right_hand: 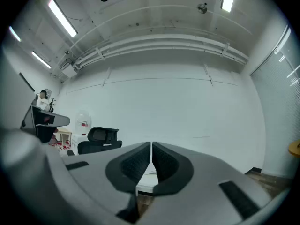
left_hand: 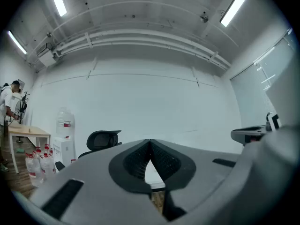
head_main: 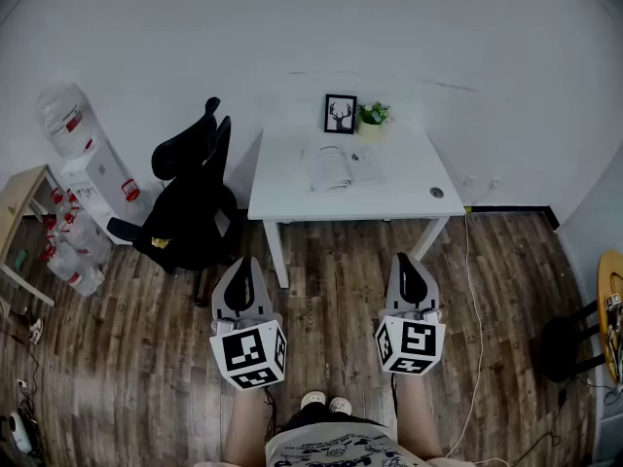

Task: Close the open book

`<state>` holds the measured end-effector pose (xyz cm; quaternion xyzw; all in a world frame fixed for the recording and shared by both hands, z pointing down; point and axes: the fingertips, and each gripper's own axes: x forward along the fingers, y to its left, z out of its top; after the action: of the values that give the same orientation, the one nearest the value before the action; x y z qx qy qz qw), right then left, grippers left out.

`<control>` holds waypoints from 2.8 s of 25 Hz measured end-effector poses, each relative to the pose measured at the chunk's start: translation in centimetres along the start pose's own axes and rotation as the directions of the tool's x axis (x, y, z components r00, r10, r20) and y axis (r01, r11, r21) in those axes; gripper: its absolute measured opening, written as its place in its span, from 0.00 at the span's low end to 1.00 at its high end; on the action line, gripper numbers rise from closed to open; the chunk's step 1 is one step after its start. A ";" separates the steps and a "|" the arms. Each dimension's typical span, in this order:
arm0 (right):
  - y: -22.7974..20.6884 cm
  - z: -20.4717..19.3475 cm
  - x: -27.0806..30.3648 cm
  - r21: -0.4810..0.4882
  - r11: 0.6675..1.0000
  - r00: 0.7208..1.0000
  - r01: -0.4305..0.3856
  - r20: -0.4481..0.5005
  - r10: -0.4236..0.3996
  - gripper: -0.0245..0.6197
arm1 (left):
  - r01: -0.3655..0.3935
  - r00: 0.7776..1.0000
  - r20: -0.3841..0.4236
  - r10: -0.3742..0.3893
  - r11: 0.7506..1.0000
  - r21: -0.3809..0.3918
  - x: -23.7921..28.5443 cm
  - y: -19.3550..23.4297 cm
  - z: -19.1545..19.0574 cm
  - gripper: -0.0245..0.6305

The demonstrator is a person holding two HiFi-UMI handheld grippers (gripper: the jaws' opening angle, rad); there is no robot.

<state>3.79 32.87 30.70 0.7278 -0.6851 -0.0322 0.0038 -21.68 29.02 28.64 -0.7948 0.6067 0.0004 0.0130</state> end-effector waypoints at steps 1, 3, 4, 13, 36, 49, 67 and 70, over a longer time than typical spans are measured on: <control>0.0 0.0 0.0 -0.002 1.000 1.000 0.001 0.000 -0.001 0.09 | 0.003 1.000 0.000 -0.003 1.000 -0.002 0.0 0.0 0.0 0.07; 0.1 0.0 -0.1 -0.004 1.000 1.000 0.003 0.001 -0.003 0.09 | 0.007 1.000 0.000 -0.007 1.000 -0.005 0.0 0.0 -0.1 0.07; 0.2 0.0 -0.1 -0.004 1.000 1.000 0.003 0.002 -0.003 0.09 | 0.008 1.000 -0.001 -0.008 1.000 -0.004 0.0 0.1 -0.1 0.07; 0.3 -0.4 -0.1 -0.002 1.000 1.000 0.008 -0.004 -0.008 0.09 | 0.010 1.000 -0.005 -0.010 1.000 -0.006 -0.1 0.3 -0.4 0.07; 3.5 -1.1 2.0 0.041 0.999 1.000 -0.024 0.017 0.023 0.10 | 0.047 0.999 -0.018 -0.047 0.999 -0.014 2.3 2.3 -2.3 0.07; 3.3 -2.2 5.3 0.050 0.998 0.999 -0.045 -0.013 0.046 0.27 | 0.054 0.997 -0.048 -0.055 0.999 -0.004 5.7 2.2 -3.6 0.07; -2.5 -4.5 21.9 0.036 0.992 0.991 -0.123 -0.044 0.125 0.28 | -0.036 0.998 -0.056 0.036 0.999 0.008 20.9 -0.2 -4.1 0.07; -3.7 -4.3 25.3 0.032 0.988 0.988 -0.149 -0.038 0.150 0.28 | -0.058 0.997 -0.053 0.058 0.998 0.012 24.0 -0.9 -3.8 0.07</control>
<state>9.18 7.73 33.71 0.6749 -0.7378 -0.0073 0.0096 -14.56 6.07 32.03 -0.7766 0.6296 -0.0236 0.0013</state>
